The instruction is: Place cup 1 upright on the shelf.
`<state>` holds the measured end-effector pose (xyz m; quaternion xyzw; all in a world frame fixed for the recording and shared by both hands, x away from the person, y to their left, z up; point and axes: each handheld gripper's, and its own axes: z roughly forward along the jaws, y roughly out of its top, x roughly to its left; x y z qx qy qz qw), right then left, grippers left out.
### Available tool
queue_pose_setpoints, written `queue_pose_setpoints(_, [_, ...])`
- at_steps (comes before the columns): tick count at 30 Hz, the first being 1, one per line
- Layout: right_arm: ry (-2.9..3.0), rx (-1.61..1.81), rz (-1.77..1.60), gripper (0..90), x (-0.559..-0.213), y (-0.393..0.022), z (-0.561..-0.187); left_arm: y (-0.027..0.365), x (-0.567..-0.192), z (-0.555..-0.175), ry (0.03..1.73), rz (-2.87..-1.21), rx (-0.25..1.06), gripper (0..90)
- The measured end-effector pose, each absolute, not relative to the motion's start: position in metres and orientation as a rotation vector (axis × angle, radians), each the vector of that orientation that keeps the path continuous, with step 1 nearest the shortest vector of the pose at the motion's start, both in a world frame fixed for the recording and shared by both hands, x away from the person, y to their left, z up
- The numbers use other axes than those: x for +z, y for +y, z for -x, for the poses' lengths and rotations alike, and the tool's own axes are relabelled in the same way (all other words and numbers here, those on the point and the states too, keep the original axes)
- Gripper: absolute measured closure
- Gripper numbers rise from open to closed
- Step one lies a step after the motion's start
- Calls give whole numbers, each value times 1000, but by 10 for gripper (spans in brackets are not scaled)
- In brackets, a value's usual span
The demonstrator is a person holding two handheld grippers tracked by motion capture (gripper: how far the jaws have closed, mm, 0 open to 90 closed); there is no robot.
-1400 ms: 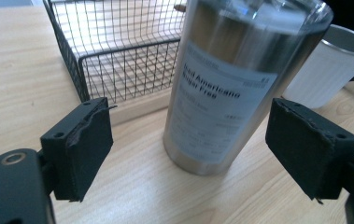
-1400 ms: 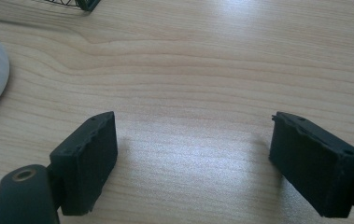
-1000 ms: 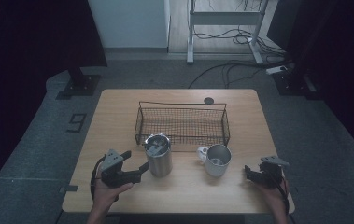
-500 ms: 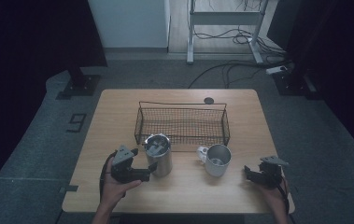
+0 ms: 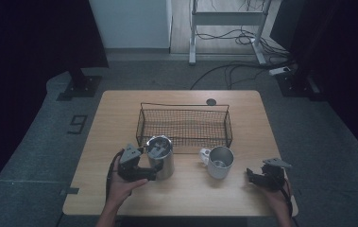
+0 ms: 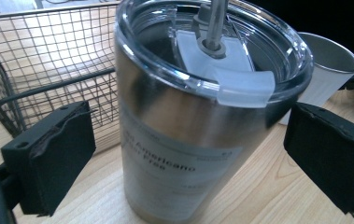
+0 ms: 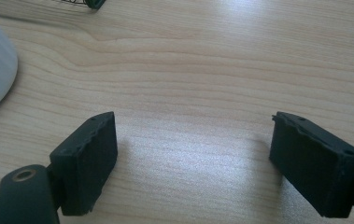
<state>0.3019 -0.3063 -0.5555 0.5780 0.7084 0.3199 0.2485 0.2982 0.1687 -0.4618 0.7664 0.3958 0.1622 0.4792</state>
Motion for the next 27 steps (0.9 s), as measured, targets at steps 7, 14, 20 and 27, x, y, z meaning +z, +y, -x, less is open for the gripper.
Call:
queue_pose_setpoints(7, [1930, 872, -1575, 149, -556, -306, -302, 156, -467, -305, 965, -1878, 410, 19])
queue_pose_setpoints(14, [1930, 872, -1575, 149, -556, -306, -302, 149, -470, -312, 964, -1867, 421, 13])
queue_pose_setpoints(20, [1930, 871, -1575, 149, -556, -306, -302, 144, -472, -315, 971, -1860, 446, 7])
queue_pose_setpoints(27, [1929, 870, -1576, 151, -556, -306, -302, 141, -475, -317, 968, -1844, 462, 9])
